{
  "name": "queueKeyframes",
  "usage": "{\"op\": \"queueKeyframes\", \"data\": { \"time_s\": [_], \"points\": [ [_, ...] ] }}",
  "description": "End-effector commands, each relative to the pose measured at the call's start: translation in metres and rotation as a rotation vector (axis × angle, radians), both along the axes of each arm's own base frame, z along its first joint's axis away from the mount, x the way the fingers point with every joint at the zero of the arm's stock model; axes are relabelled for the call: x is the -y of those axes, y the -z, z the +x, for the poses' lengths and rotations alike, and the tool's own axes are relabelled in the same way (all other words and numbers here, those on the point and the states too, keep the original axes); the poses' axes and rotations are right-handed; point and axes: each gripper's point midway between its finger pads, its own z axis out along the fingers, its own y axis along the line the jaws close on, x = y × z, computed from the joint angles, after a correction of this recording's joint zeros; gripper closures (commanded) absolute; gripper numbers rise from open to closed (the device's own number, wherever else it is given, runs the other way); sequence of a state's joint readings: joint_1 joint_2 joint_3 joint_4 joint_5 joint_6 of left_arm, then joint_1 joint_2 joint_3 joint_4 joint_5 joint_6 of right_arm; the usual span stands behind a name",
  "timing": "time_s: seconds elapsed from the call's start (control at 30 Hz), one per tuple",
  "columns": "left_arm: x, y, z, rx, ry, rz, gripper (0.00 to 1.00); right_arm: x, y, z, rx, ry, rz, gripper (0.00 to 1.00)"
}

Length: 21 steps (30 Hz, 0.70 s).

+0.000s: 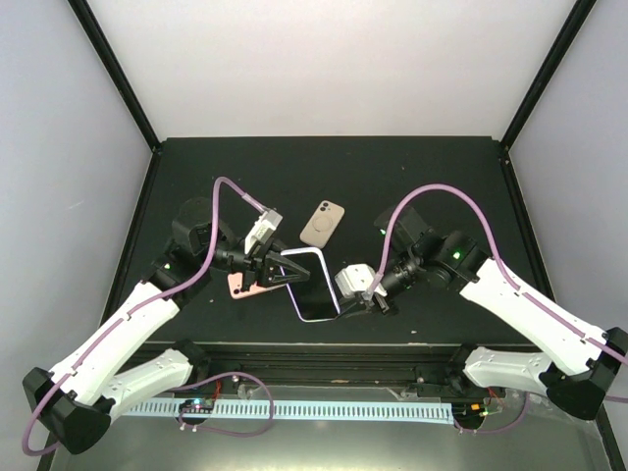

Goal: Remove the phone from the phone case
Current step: Remove the phone case from the phone.

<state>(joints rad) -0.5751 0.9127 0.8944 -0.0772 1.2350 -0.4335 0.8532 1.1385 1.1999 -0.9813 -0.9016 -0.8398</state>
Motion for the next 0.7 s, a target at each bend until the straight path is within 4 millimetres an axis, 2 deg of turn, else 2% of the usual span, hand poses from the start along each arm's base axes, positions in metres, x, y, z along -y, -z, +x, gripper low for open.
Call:
{"op": "queueKeyframes", "data": {
  "time_s": [0.0,0.37,0.57,0.67],
  "points": [
    [-0.009,-0.025,-0.025,-0.063,0.126,-0.013,0.99,0.002,0.013,0.021,0.215,0.017,-0.020,0.82],
    [-0.010,-0.023,-0.027,-0.085,0.140,-0.006,0.98,0.000,0.013,0.032,0.275,0.044,-0.024,0.80],
    [-0.010,-0.022,-0.028,-0.085,0.142,-0.006,0.99,-0.008,0.007,0.050,0.250,0.164,-0.023,0.81],
    [-0.012,-0.019,-0.030,-0.079,0.140,-0.008,0.98,-0.012,0.004,0.071,0.195,0.284,-0.003,0.80]
  ]
}}
